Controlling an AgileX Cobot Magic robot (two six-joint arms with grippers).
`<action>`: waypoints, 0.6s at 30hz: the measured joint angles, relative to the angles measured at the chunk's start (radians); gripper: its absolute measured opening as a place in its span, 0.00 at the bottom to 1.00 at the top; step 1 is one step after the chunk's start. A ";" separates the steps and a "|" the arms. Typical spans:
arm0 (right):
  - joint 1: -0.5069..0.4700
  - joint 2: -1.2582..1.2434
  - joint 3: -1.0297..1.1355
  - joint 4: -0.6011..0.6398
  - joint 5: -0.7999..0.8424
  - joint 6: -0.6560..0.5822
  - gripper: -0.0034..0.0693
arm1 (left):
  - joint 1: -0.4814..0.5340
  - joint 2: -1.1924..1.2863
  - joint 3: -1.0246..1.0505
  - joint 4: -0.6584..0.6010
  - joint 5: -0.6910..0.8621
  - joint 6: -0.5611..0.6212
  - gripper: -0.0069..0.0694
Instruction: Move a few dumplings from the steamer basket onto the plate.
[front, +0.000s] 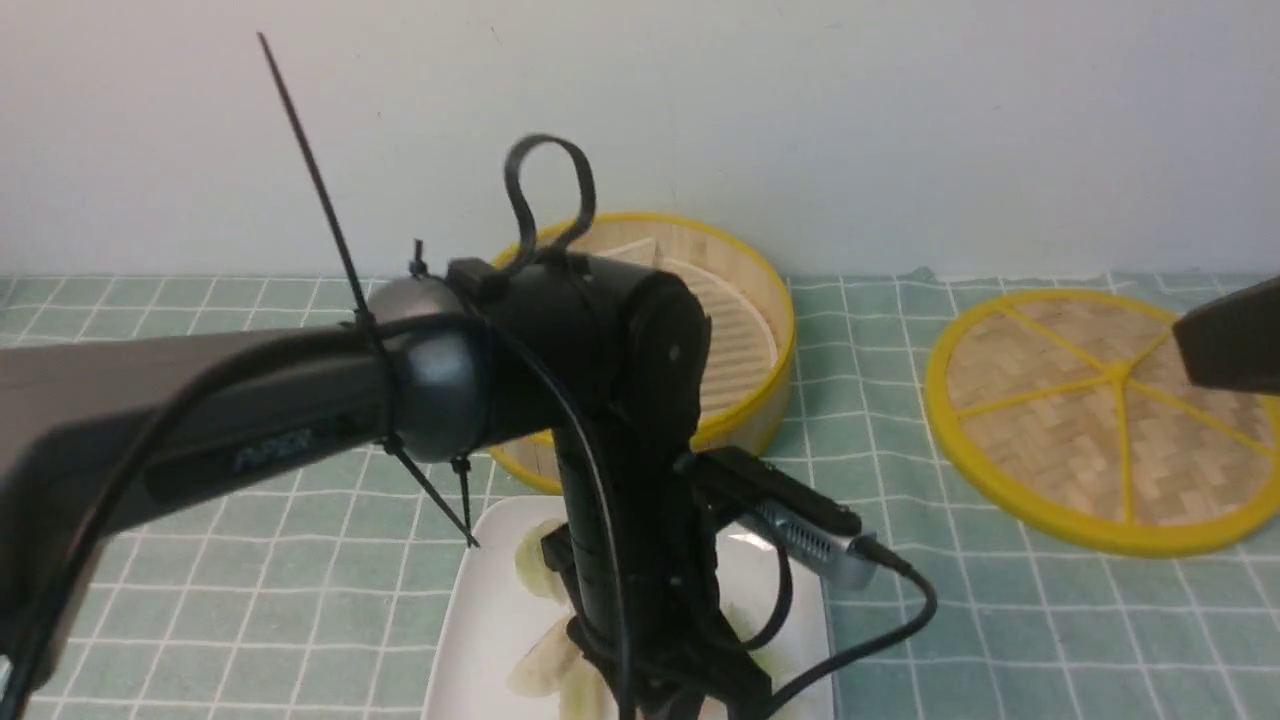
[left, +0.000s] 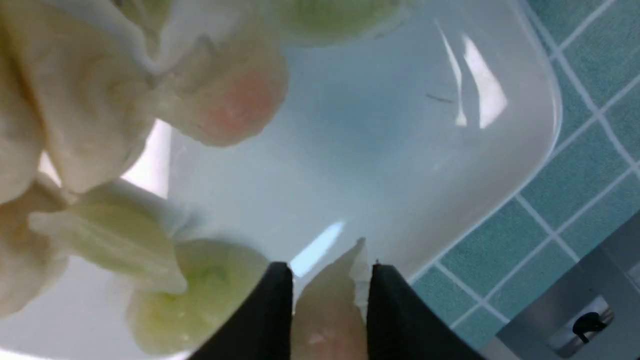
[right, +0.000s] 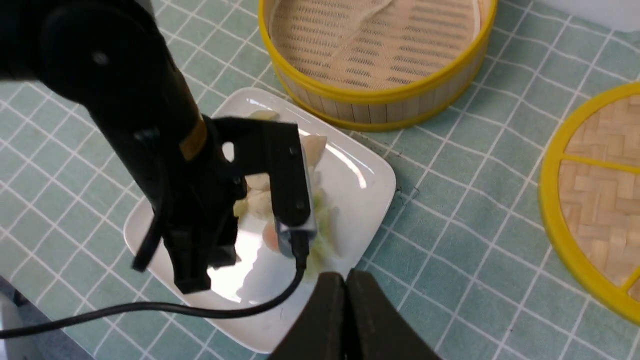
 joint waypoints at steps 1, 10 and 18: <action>0.000 -0.007 0.000 0.000 0.000 0.007 0.03 | -0.002 0.010 0.001 0.000 -0.005 -0.003 0.34; 0.000 -0.095 0.000 0.001 0.000 0.054 0.03 | -0.002 0.050 0.000 0.046 -0.024 -0.020 0.76; 0.000 -0.393 0.107 -0.132 -0.047 0.141 0.03 | -0.002 -0.070 -0.027 0.168 0.003 -0.110 0.40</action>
